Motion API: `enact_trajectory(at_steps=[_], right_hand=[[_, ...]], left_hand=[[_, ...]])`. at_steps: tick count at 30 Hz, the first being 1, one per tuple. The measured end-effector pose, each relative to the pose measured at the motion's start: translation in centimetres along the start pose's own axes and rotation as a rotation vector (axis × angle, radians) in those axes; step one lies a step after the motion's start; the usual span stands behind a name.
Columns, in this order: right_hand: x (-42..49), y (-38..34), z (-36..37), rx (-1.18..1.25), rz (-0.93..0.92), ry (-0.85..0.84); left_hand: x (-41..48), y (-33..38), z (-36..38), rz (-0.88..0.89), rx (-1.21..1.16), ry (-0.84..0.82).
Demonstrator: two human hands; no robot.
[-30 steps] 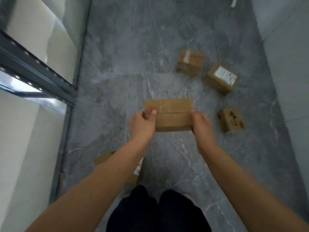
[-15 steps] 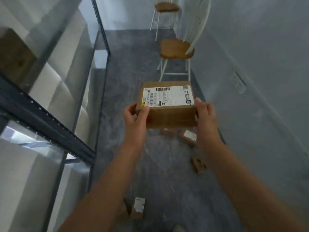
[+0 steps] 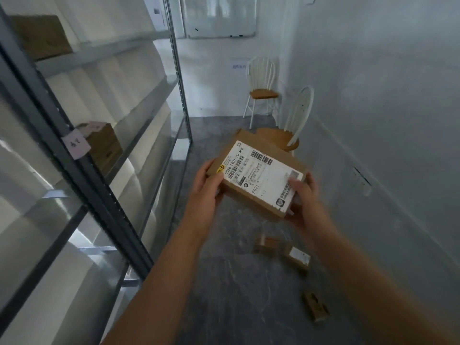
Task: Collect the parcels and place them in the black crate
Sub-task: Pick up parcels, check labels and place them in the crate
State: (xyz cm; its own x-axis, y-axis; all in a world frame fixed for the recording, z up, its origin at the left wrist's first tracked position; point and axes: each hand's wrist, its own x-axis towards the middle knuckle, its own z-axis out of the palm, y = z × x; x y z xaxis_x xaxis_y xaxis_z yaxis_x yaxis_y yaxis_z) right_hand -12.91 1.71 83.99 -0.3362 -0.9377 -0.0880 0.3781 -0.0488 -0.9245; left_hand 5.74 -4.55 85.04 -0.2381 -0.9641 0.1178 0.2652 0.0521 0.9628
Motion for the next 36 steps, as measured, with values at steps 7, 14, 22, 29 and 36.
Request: enact_trajectory(at_steps=[7, 14, 22, 29, 36], right_hand=[[-1.1, 1.0, 3.6, 0.279, 0.063, -0.027], [-2.6, 2.6, 5.7, 0.202, 0.048, 0.0], [-2.9, 2.9, 7.1, -0.051, -0.033, -0.166], [-3.7, 4.3, 9.3, -0.218, -0.072, -0.231], [-4.1, 6.6, 10.7, -0.258, -0.176, -0.35]], left_hand=[[-1.0, 0.4, 1.0, -0.083, 0.012, 0.027], [-3.1, -0.3, 0.2, 0.038, -0.083, -0.045], [-3.3, 1.3, -2.5, 0.104, -0.004, -0.012], [-4.1, 1.3, -5.2, 0.118, 0.054, -0.002], [-6.6, 0.8, -8.2, 0.132, 0.118, 0.135]])
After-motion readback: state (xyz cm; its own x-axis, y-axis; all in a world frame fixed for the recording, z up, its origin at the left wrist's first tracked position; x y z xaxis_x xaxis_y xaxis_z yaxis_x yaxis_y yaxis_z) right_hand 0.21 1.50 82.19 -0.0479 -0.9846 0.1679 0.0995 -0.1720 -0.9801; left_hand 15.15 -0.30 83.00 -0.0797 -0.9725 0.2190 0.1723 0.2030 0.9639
